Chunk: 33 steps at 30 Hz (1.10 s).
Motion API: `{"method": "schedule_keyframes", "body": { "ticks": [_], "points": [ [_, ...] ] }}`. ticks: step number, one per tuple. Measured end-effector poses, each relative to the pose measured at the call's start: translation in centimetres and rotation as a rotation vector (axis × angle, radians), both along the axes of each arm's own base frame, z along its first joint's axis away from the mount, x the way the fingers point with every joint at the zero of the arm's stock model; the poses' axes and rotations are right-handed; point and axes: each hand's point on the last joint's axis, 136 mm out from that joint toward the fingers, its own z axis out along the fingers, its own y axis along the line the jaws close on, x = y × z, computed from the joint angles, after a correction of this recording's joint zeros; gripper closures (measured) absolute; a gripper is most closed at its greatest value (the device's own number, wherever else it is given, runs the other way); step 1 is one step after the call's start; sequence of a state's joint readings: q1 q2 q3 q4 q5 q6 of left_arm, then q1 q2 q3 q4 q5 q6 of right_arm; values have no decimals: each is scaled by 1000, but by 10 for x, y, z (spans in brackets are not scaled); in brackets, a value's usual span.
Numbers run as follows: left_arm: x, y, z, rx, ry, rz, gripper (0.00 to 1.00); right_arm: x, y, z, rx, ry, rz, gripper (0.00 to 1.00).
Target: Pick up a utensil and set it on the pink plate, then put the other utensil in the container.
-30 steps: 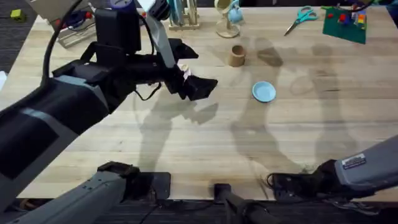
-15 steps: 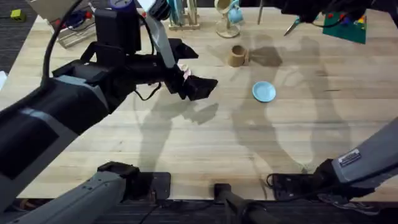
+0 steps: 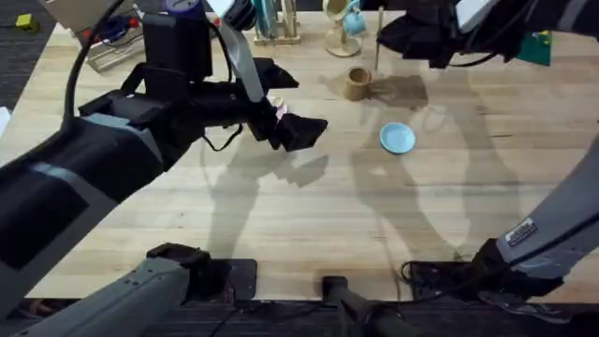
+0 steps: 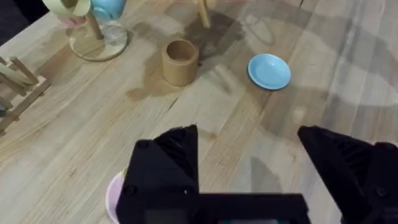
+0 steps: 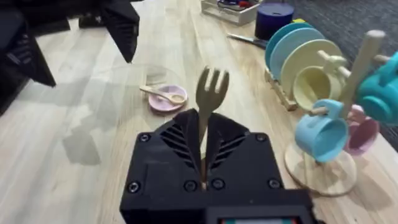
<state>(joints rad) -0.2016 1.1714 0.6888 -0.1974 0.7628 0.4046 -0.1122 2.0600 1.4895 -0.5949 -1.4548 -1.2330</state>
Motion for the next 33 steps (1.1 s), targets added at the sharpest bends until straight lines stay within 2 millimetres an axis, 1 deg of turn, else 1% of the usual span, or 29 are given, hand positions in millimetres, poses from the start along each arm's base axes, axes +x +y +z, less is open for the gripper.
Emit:
{"method": "schedule_keyframes", "body": {
  "ticks": [4,8,10,11,13,16,21,29,33],
  "points": [
    [0,0,0,0,0,0,26,-1,10,-10,-3,-17,26,970],
    [0,0,0,0,0,0,26,-4,18,-11,-8,-65,51,970],
    [0,0,0,0,0,0,26,-4,18,-11,-10,-85,52,970],
    [0,0,0,0,0,0,27,-4,18,-11,-16,-136,57,970],
    [0,0,0,0,0,0,27,-3,18,-10,-16,-178,60,970],
    [0,0,0,0,0,0,26,-2,18,-8,-12,-210,63,970],
    [0,0,0,0,0,0,26,-1,18,-9,-11,-219,63,970],
    [0,0,0,0,0,0,27,3,18,-26,-7,-190,63,970],
    [0,0,0,0,0,0,26,3,18,-31,-6,-180,63,970]
  ]
}}
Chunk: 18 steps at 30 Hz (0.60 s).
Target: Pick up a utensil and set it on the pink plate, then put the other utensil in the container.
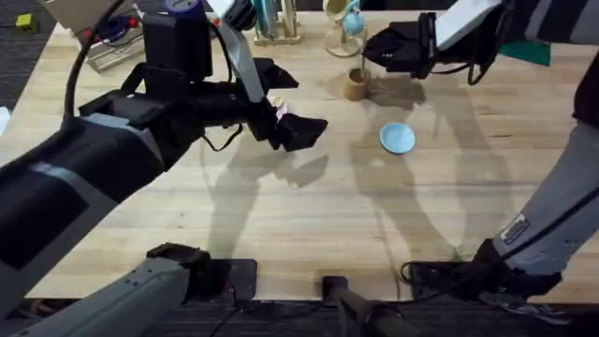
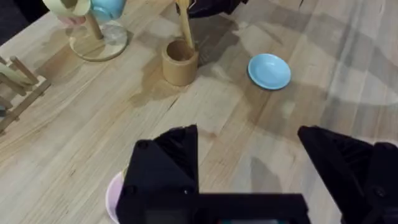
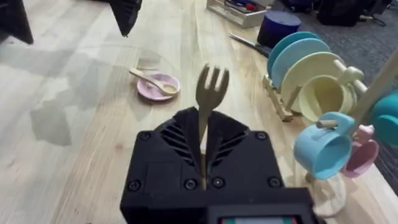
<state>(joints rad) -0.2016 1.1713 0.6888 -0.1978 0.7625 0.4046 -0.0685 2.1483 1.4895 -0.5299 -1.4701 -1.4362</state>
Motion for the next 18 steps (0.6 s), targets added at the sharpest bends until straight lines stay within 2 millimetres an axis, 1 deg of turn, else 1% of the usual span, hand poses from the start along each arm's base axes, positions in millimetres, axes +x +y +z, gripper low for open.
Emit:
{"method": "schedule_keyframes", "body": {
  "ticks": [18],
  "points": [
    [0,0,0,0,0,0,26,2,0,1,-2,-20,-1,970]
  ]
}}
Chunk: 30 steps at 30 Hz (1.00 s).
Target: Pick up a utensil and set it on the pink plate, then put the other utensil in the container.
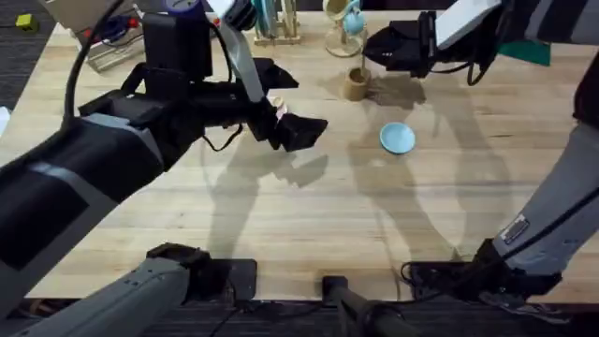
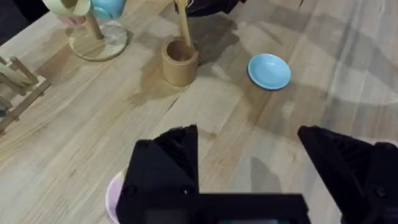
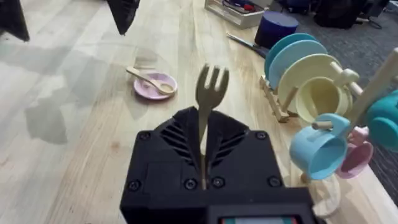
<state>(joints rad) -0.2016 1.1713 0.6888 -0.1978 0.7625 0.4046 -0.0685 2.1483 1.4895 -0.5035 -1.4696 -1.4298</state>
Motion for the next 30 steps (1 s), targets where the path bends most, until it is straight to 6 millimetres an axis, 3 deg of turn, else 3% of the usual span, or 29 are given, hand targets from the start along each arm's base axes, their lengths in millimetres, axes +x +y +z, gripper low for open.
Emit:
{"method": "schedule_keyframes", "body": {
  "ticks": [9,15,30],
  "points": [
    [0,0,0,0,0,0,26,5,0,-1,-7,-45,-1,970],
    [0,0,0,0,0,0,26,8,-1,-27,-4,-1,-1,970],
    [0,0,0,0,0,0,26,8,-1,-28,-4,-8,-1,970]
  ]
}}
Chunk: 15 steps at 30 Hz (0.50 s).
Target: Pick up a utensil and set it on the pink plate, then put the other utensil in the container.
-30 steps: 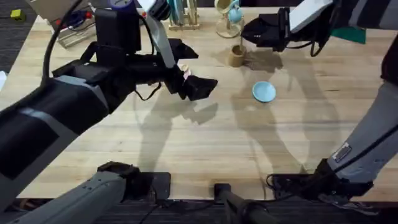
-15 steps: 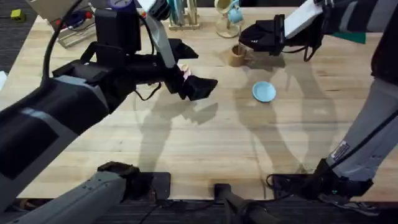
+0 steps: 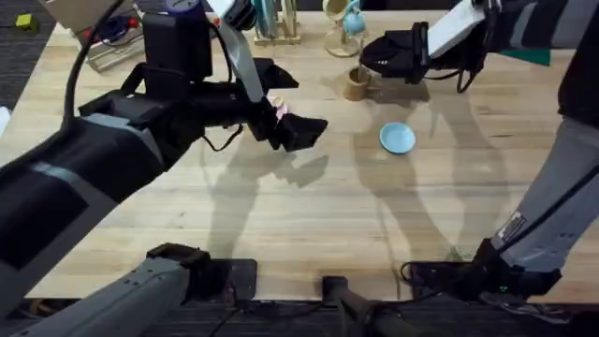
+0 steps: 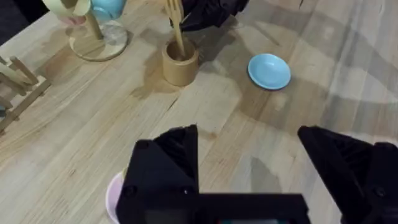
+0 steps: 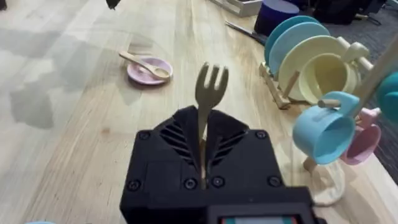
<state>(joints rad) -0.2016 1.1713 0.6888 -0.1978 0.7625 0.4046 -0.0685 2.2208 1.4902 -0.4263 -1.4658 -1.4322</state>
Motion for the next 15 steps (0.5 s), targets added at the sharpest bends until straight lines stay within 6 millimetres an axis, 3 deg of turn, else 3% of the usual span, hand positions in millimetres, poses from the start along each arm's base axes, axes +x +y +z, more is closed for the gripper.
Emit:
{"method": "schedule_keyframes", "body": {
  "ticks": [5,15],
  "points": [
    [0,0,0,0,1,0,26,0,0,0,0,-1,0,967],
    [0,0,0,0,0,0,26,0,0,0,0,-1,0,754]
  ]
}}
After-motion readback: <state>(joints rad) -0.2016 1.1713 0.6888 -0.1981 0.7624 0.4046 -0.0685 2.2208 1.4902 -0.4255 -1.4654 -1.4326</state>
